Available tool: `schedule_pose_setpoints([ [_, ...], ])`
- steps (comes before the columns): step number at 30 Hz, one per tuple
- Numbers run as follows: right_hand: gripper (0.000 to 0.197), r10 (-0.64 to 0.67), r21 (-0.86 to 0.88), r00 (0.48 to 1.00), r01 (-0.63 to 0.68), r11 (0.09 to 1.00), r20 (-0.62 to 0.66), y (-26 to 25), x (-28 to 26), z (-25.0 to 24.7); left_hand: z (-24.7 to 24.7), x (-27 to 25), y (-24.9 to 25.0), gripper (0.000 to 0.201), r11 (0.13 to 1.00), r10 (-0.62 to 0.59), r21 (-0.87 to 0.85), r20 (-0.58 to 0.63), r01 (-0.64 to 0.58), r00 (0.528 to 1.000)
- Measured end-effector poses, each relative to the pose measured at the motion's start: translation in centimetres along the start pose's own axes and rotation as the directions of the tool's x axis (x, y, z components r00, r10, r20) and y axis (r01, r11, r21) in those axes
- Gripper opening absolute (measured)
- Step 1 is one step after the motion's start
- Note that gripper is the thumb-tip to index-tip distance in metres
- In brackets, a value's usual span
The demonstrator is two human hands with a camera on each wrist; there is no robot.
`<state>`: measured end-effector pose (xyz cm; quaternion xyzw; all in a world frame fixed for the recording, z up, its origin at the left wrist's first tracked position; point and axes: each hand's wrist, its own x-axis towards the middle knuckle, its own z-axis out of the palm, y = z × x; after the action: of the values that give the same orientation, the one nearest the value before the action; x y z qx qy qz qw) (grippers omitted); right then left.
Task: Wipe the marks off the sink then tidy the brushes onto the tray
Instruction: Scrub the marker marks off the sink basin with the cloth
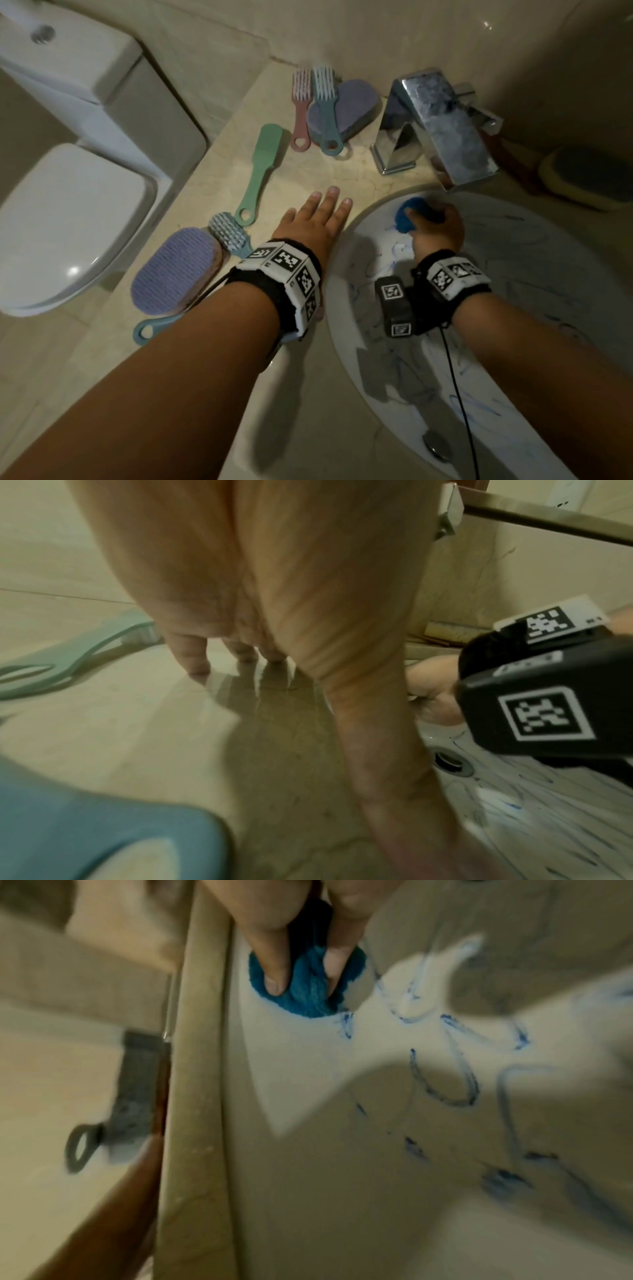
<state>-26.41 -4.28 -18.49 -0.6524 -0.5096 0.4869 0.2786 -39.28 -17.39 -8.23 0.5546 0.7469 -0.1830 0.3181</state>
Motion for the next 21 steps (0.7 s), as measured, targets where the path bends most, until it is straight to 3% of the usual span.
schedule_pose_setpoints([
  [2,0.017,-0.018,0.04,0.997,0.015,0.999,0.074,0.3,-1.0,0.7,-0.1,0.0,0.0,0.134,1.0,-0.003,-0.009,-0.014,0.003,1.0],
  [4,0.022,-0.072,0.046,0.98,0.065,0.997,0.183,1.3,-2.5,1.8,-0.2,-0.1,0.2,0.128,1.0,-0.002,-0.008,-0.02,0.002,1.0],
  [6,0.019,-0.102,-0.001,0.972,0.104,0.995,0.21,1.6,-2.8,1.6,-0.2,-0.1,0.2,0.134,1.0,-0.003,-0.001,-0.014,0.003,1.0],
  [11,0.028,-0.019,0.041,0.997,0.022,0.999,-0.081,0.9,0.2,-0.5,-0.1,0.0,0.0,0.155,1.0,-0.005,0.017,0.002,0.005,1.0],
  [13,0.021,-0.042,0.01,0.998,0.042,0.999,-0.052,0.9,-0.3,0.5,0.0,0.0,0.0,0.158,1.0,-0.002,0.012,0.005,0.002,1.0],
  [15,0.019,-0.109,0.037,0.991,0.107,0.994,0.073,1.3,-1.0,1.5,0.0,0.2,-0.1,0.159,1.0,-0.005,0.011,0.004,0.005,1.0],
  [17,0.021,-0.13,-0.03,0.988,0.133,0.991,0.077,1.3,-0.7,0.9,0.1,0.2,-0.1,0.16,1.0,-0.006,0.017,-0.003,0.006,1.0],
  [21,0.034,-0.046,0.026,0.971,0.053,0.998,-0.233,0.8,2.2,-2.2,0.2,0.2,-0.1,0.16,1.0,-0.007,0.023,-0.005,0.007,1.0],
])
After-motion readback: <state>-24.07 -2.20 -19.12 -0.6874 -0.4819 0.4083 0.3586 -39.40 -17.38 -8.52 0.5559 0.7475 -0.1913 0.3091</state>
